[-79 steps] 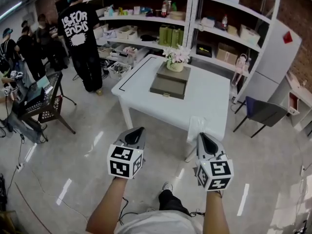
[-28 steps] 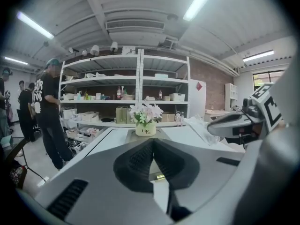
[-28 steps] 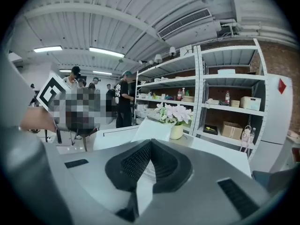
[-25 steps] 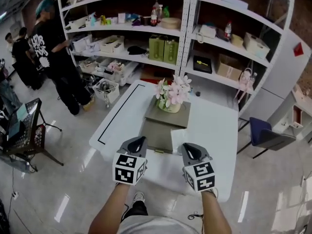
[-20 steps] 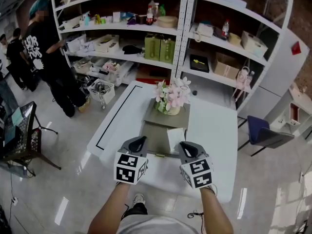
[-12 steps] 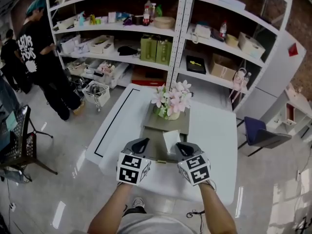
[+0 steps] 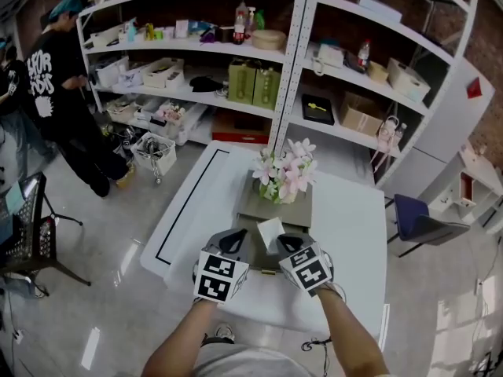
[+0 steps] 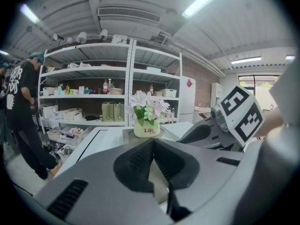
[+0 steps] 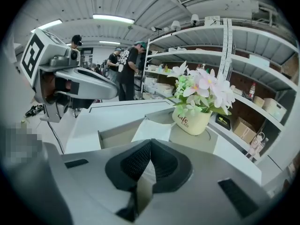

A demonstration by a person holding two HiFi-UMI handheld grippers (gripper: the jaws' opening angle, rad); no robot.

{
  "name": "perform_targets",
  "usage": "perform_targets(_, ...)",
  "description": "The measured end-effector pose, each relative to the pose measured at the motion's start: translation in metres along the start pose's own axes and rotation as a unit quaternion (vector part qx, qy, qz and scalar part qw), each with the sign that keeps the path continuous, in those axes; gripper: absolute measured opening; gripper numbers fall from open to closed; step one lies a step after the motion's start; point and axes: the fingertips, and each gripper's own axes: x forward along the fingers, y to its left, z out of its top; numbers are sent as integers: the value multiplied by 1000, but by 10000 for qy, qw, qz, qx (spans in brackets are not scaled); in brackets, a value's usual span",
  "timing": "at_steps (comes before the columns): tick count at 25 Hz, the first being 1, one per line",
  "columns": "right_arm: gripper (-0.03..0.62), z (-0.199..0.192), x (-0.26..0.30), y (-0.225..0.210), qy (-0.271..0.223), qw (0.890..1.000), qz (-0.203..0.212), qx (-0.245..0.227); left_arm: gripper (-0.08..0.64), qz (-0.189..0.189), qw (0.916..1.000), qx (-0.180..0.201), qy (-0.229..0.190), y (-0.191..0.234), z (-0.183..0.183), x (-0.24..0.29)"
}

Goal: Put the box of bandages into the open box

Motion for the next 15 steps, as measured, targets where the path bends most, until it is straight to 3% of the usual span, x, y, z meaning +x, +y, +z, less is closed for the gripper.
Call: perform_targets(15,6,-27,59,17,986,9941,455,3,5,-55,10000,43,-19,40,0,-1)
